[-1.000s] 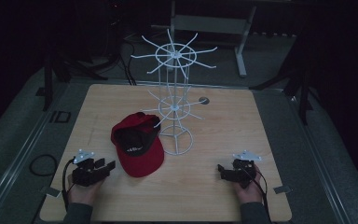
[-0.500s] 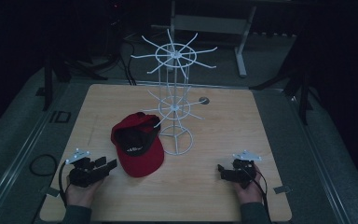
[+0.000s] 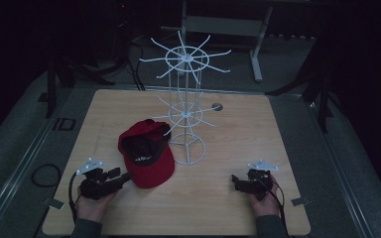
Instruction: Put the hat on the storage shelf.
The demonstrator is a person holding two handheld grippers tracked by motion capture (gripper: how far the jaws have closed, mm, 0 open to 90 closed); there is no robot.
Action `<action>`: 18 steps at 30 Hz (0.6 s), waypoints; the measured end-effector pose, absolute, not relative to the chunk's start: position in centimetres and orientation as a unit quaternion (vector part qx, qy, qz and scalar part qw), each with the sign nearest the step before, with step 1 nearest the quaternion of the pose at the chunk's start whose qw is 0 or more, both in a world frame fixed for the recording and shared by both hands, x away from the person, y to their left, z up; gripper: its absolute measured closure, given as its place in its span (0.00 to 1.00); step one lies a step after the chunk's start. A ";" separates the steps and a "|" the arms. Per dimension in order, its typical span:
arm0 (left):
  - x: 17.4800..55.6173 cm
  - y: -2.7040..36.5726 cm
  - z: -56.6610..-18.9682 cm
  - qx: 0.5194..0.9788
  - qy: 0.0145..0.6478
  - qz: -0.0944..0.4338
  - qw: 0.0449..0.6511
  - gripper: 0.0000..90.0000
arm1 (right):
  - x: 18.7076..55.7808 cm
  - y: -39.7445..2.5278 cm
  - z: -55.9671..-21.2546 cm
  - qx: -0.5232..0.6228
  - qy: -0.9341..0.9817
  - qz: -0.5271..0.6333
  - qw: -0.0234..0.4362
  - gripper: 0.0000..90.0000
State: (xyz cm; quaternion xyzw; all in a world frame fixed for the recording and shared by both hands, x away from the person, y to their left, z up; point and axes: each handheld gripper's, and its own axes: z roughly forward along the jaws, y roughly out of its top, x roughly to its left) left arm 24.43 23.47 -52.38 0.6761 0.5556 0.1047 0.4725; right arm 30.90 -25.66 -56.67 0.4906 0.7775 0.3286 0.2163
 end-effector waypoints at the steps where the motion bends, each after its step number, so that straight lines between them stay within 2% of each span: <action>1: 24.6 23.0 -52.6 0.678 0.553 0.100 0.473 0.48 | 30.9 -25.7 -56.7 0.491 0.777 0.329 0.216 0.15; 18: 26.1 19.3 -56.0 0.708 0.555 0.064 0.432 0.50 | 30.9 -25.7 -56.7 0.491 0.778 0.329 0.216 0.15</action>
